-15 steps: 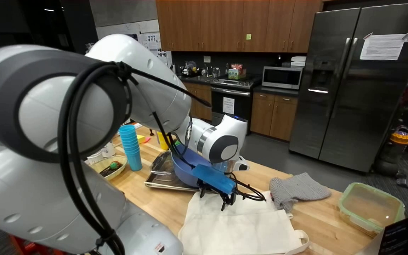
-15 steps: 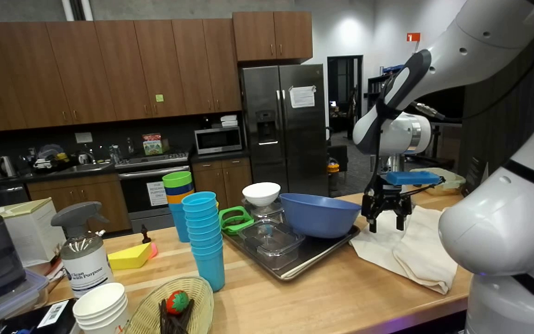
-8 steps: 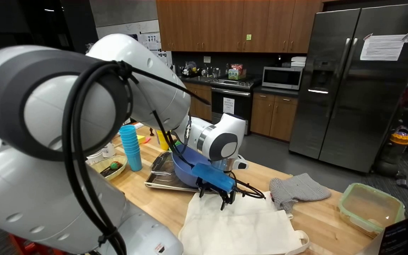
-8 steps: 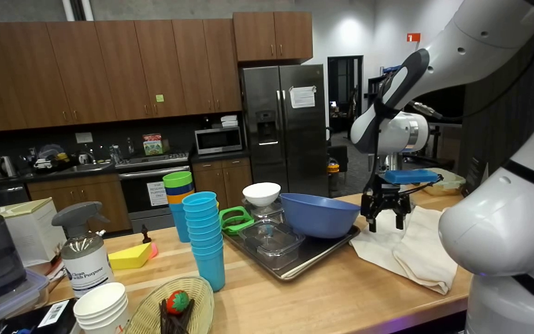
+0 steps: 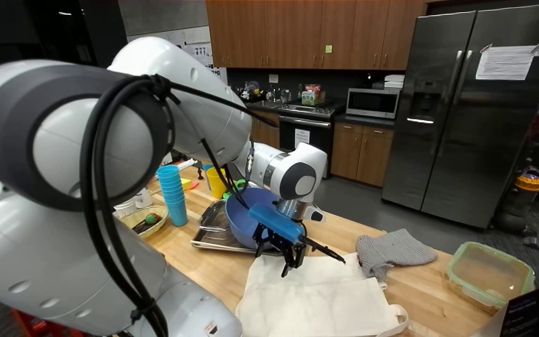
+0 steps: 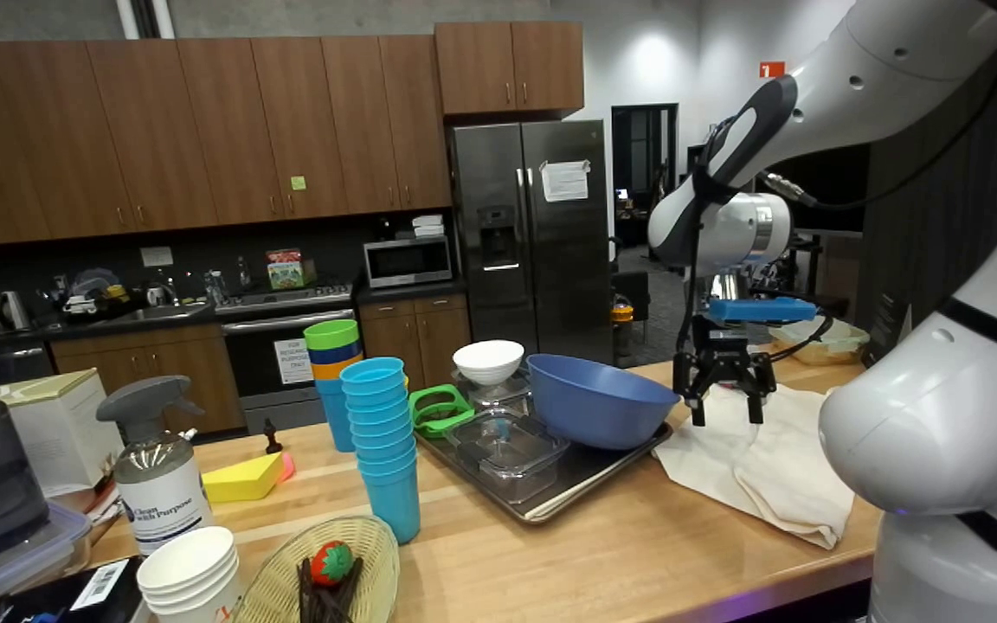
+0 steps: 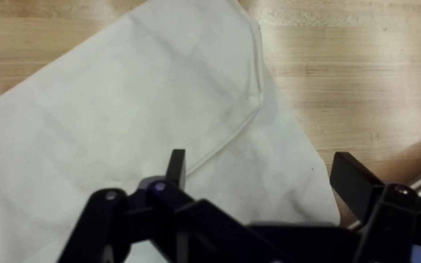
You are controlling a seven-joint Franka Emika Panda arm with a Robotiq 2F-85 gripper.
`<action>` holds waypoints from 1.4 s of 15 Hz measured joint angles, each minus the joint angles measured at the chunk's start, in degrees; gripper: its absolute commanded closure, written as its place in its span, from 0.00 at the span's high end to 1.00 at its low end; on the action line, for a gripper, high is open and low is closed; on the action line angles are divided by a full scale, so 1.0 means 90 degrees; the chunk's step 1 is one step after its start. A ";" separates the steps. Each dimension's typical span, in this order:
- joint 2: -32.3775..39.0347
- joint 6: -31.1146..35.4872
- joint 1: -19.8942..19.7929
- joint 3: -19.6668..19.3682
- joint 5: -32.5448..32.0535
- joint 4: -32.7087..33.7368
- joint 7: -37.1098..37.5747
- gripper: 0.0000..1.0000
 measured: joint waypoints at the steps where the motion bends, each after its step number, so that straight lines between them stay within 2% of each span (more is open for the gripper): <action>1: 0.0000 -0.0052 0.0000 0.0004 0.0079 0.0041 0.0066 1.00; 6: -0.0006 0.0248 -0.0003 0.0013 0.0428 0.0163 0.0251 1.00; 11: -0.0004 0.2343 -0.0086 0.0162 0.0278 -0.0095 0.0618 1.00; 13: -0.0003 0.2905 -0.0185 0.0218 -0.0002 -0.0269 0.0812 1.00; 17: -0.0008 0.2487 -0.0372 0.0280 -0.0510 -0.0371 0.1119 1.00; 21: -0.0034 0.1786 -0.0405 0.0308 -0.0517 -0.0312 0.1462 1.00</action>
